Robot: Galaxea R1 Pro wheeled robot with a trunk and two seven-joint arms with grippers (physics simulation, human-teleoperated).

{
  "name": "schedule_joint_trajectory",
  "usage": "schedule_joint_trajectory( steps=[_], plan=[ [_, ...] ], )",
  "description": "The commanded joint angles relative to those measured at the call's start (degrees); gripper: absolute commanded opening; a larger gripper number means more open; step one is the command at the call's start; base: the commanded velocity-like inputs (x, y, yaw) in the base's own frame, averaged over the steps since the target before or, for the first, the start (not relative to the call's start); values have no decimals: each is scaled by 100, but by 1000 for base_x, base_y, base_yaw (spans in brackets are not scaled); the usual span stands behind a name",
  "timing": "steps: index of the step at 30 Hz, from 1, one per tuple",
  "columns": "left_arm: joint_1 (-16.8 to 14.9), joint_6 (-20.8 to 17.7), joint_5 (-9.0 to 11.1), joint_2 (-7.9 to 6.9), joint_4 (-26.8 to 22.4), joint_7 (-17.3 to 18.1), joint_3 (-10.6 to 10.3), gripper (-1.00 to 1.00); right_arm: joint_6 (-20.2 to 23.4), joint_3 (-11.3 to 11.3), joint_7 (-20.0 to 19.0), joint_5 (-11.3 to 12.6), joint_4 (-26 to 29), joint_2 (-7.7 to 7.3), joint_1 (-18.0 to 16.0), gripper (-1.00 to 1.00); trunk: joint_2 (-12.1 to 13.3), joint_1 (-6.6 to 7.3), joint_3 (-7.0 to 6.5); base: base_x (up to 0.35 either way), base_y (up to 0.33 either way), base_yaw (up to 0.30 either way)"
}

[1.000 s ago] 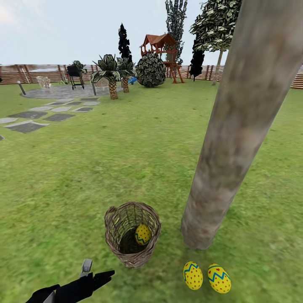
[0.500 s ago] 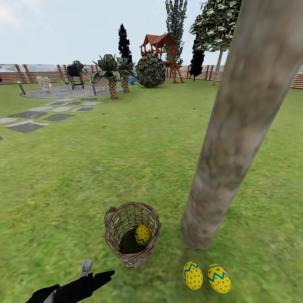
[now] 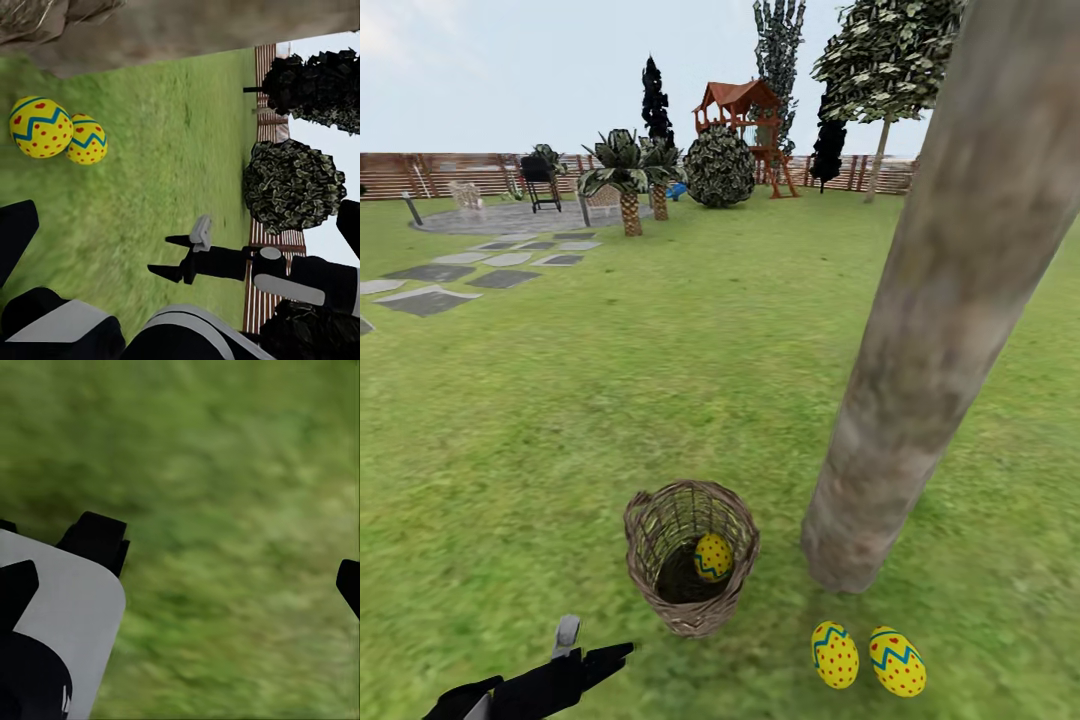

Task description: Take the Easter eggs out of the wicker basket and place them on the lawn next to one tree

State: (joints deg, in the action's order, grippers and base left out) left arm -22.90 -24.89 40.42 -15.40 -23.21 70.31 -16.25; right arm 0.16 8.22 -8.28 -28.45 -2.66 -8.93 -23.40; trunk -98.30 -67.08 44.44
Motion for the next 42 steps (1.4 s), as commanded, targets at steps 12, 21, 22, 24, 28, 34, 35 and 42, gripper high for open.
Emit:
schedule_joint_trajectory(
  steps=[12, 21, 22, 24, 28, 34, 35, 42],
  plan=[
    [-4, -66, 56, 5, 1, 9, -36, 100, 5, 52, -19, -47, -15, 214, 31, 100, -2, 1, 5, 0, 343, 0],
    [-4, -68, 54, 2, 1, 9, -35, 100, 9, 48, -16, -107, 2, 243, 36, 100, -2, 1, 5, 12, 341, 0],
    [-4, -68, 54, 2, 1, 9, -35, 100, 5, 51, -16, -103, 2, 238, 34, 100, -2, 1, 5, 108, 306, 0],
    [-4, -66, 54, 2, 1, 9, -35, 100, 3, 54, -16, -94, 2, 236, 34, 100, -2, 1, 5, 131, 294, 0],
    [-4, -66, 54, 2, 1, 9, -35, 100, 14, 56, -18, -83, 2, 234, 35, 100, -2, 1, 5, 182, 268, 0],
    [-4, -63, 53, 2, 1, 9, -36, 100, 80, 42, -64, -80, 50, 227, 32, 100, -2, 1, 5, 236, 231, 0],
    [-4, -62, 53, 2, 1, 9, -36, 100, 83, 44, -66, -78, 63, 220, 31, 100, -2, 1, 5, 251, 207, 0],
    [-4, -60, 53, 1, 1, 1, -36, 100, 84, 33, -67, -85, 337, 214, 28, 100, -2, 1, 5, 57, 46, 0]
  ],
)
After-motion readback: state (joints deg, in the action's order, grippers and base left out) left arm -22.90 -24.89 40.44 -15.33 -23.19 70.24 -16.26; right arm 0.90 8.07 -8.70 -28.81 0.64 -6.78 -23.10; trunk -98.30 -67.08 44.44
